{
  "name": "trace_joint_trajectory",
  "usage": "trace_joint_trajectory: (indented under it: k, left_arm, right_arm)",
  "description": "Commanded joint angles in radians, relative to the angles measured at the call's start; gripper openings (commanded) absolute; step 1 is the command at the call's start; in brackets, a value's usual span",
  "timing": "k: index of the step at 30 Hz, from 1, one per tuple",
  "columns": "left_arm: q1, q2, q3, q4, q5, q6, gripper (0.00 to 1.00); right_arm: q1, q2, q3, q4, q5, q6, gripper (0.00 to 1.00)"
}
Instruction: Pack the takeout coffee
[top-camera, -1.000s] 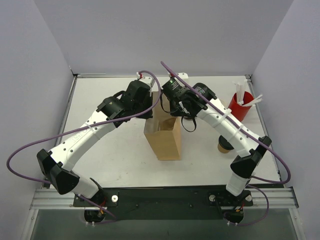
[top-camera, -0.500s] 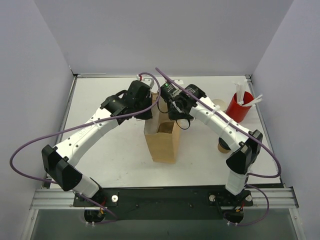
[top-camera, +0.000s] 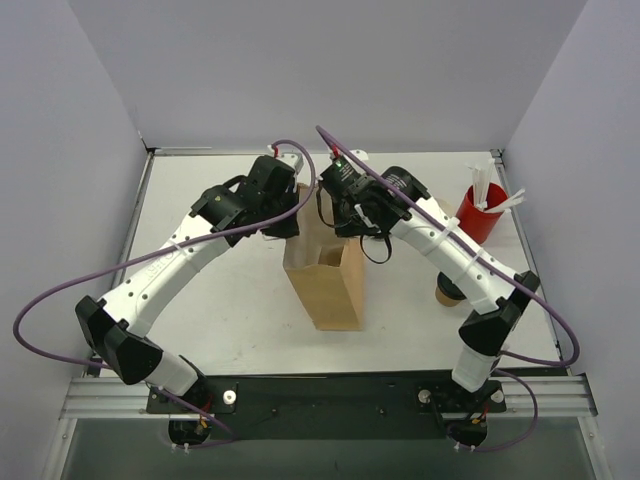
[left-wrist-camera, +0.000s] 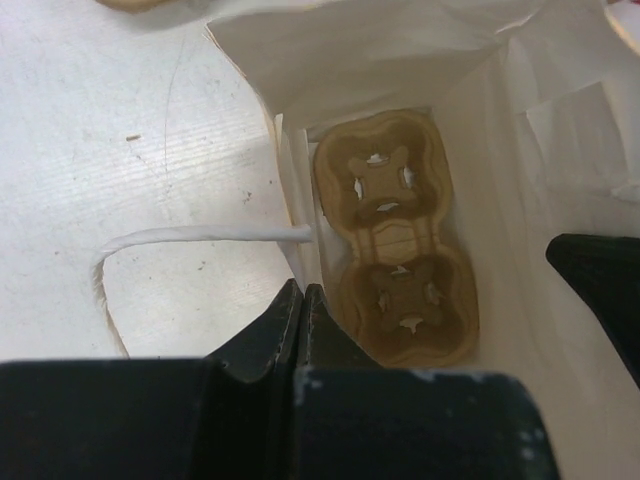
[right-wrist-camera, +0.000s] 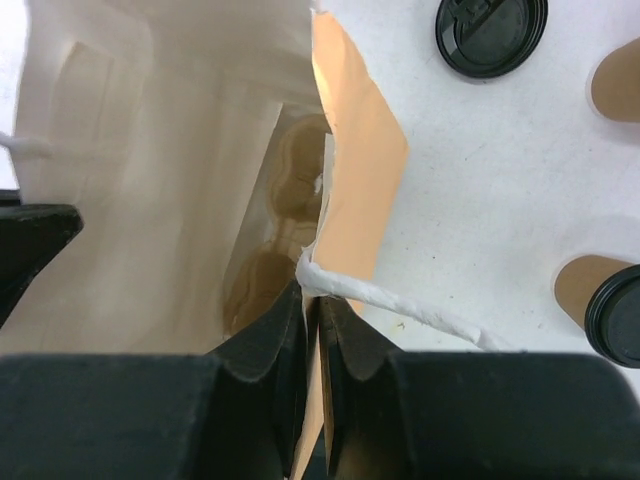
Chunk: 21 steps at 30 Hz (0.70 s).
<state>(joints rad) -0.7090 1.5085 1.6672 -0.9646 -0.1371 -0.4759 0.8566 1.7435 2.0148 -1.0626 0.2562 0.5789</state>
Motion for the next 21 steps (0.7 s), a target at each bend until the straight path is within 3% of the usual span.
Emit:
trace_joint_trajectory:
  k: [1,7,10,14,21]
  left_arm:
    - [0.025,0.004,-0.137,0.051,0.051,-0.01,0.0]
    - [0.025,0.001,-0.117,0.066,0.042,-0.012,0.0]
    - [0.025,-0.008,-0.075,0.052,0.04,-0.004,0.0]
    - [0.023,-0.018,-0.072,0.056,0.05,-0.006,0.0]
    - [0.023,-0.034,-0.07,0.064,0.062,-0.006,0.02]
  right_arm:
    - [-0.042,0.014,-0.149,0.053,-0.034,0.01,0.07]
    - [-0.06,0.019,-0.137,0.064,-0.032,0.001,0.08]
    - [-0.059,-0.013,-0.097,0.058,-0.029,-0.008,0.16]
    - [-0.06,-0.047,-0.096,0.049,-0.025,-0.01,0.35]
    - [-0.057,-0.114,-0.062,0.05,-0.04,-0.013,0.48]
